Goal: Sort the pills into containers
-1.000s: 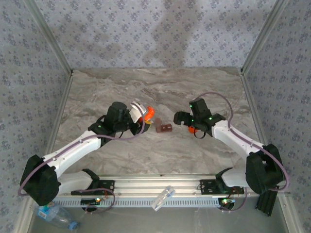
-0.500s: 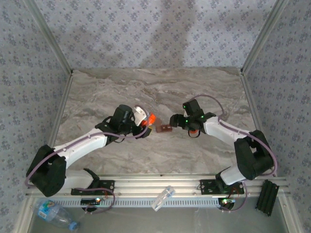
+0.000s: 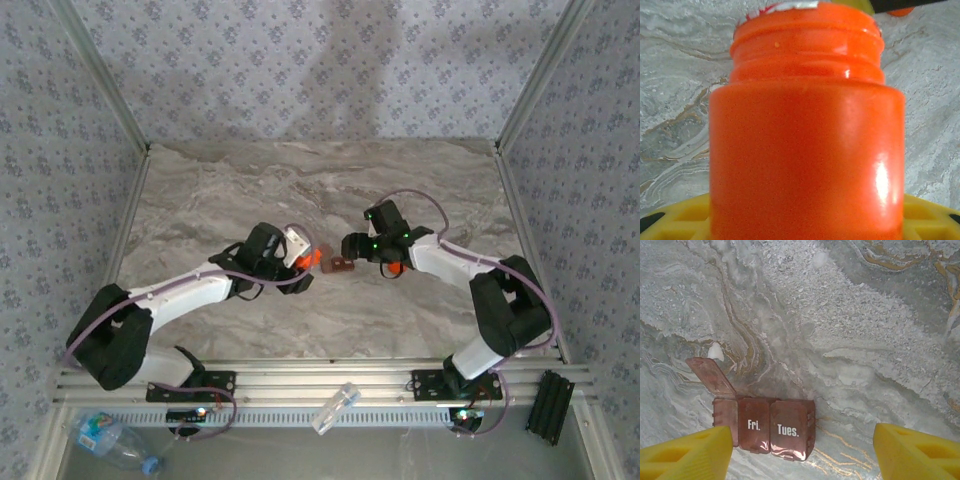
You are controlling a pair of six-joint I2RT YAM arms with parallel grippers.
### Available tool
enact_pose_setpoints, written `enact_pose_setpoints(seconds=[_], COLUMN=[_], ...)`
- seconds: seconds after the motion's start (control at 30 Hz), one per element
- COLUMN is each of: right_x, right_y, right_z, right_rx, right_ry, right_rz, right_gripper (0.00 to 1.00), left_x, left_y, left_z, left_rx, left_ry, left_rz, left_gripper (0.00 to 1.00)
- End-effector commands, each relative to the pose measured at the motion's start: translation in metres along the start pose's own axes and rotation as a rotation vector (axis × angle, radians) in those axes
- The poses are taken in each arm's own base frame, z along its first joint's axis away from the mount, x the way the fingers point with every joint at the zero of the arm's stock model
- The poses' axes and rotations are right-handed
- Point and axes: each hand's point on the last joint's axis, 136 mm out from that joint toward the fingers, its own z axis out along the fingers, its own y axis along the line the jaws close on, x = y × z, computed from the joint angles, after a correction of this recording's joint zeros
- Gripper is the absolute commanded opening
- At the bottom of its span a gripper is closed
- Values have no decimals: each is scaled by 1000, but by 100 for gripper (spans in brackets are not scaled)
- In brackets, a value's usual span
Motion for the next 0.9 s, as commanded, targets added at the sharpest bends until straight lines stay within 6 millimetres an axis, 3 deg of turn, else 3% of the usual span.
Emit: enact_pose_setpoints(seconds=[0.0,0.47,0.87], right_x=[-5,5,14], right_y=[1,-5,-17], right_z=[3,11,19], right_rx=[10,5,61], right_ry=[-7,25,70], right_rz=[-39,-51,-73], right_gripper=[76,76,76], left_x=[-3,3,5], left_y=[0,-1,-4], left_z=[2,26,32], left_rx=[-12,7,29], left_ry=[22,102,124], left_rz=[-9,-12,-12], left_gripper=[0,0,0])
